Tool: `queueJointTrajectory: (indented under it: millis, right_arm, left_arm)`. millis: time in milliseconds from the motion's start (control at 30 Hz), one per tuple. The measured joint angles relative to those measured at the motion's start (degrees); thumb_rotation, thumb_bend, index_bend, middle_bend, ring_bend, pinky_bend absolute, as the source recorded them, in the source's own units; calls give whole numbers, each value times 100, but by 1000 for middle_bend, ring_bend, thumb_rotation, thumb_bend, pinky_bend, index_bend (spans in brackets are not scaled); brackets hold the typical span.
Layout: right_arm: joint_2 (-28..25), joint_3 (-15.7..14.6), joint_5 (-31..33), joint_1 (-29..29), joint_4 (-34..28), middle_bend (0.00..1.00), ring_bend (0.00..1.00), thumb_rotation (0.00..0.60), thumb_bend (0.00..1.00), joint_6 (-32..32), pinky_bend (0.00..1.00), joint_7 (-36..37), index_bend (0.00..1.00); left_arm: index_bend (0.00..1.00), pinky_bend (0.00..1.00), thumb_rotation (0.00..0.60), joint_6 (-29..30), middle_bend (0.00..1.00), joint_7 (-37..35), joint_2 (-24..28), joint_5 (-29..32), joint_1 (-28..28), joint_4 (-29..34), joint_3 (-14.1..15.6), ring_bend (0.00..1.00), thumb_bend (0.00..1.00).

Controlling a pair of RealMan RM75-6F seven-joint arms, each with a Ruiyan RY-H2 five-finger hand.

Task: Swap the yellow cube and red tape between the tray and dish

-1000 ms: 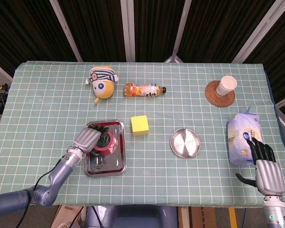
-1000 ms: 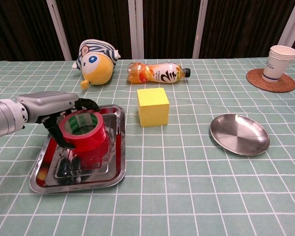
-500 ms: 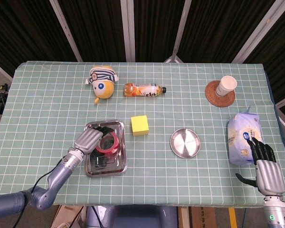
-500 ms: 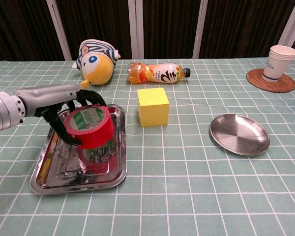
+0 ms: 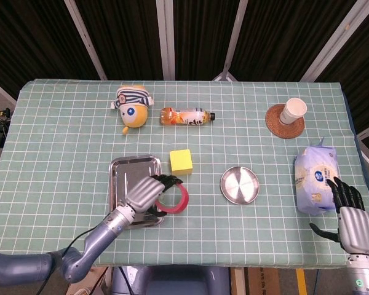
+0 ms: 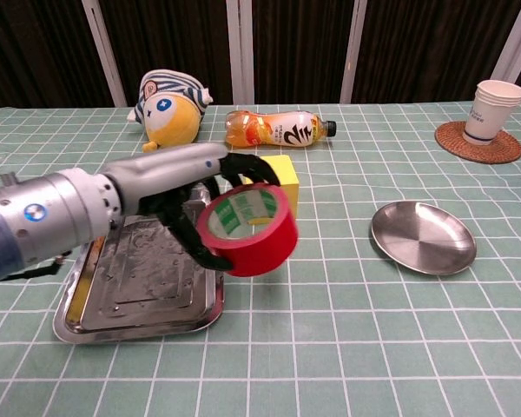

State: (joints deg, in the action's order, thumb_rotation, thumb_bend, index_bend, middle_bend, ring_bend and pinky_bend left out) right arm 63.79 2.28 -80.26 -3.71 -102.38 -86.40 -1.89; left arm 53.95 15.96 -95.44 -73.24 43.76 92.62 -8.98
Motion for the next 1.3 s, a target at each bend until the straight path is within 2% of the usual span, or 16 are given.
queueJointTrajectory:
  millis: [200, 300, 433, 500, 567, 767, 1067, 1200, 1300]
  right_arm:
    - [-50, 40, 1, 44, 16, 0, 0, 600, 23, 2, 0, 113, 0]
    - [-61, 63, 12, 55, 26, 0, 0, 600, 23, 11, 0, 155, 0]
    - [-84, 90, 41, 74, 37, 0, 0, 600, 23, 40, 0, 229, 0]
    - [-92, 100, 47, 83, 35, 0, 0, 600, 24, 43, 0, 250, 0]
    - [-100, 110, 32, 94, 32, 0, 0, 600, 23, 36, 0, 284, 0]
    - [-113, 126, 0, 119, 33, 0, 0, 600, 23, 40, 0, 329, 0]
    - [-90, 156, 39, 129, 6, 0, 0, 600, 23, 77, 0, 225, 0]
    - [-63, 174, 60, 128, 7, 0, 0, 600, 23, 88, 0, 181, 0]
    - [-42, 179, 90, 121, 11, 0, 0, 600, 23, 126, 0, 132, 0]
  left_arm:
    - [265, 319, 600, -148, 203, 600, -973, 339, 440, -712, -228, 258, 478]
    - [241, 260, 600, -181, 151, 931, -1353, 591, 615, -969, -316, 196, 462]
    - [196, 64, 600, -201, 38, 1307, -1566, 908, 726, -1098, -347, 39, 366]
    - [191, 5, 600, -211, 7, 1546, -1592, 1085, 763, -1095, -341, 3, 280]
    - [190, 0, 600, -208, 0, 1825, -1577, 1299, 796, -1023, -335, 0, 159]
    - [150, 0, 600, 0, 0, 2478, -1363, 1811, 852, -312, -370, 0, 9]
    - [144, 0, 600, 590, 0, 3501, -844, 2848, 1089, 836, -558, 0, 0]
    - [148, 0, 600, 719, 0, 3339, -847, 2579, 1125, 754, -638, 0, 0]
    - [148, 0, 600, 745, 0, 3119, -876, 2295, 1160, 455, -695, 0, 0]
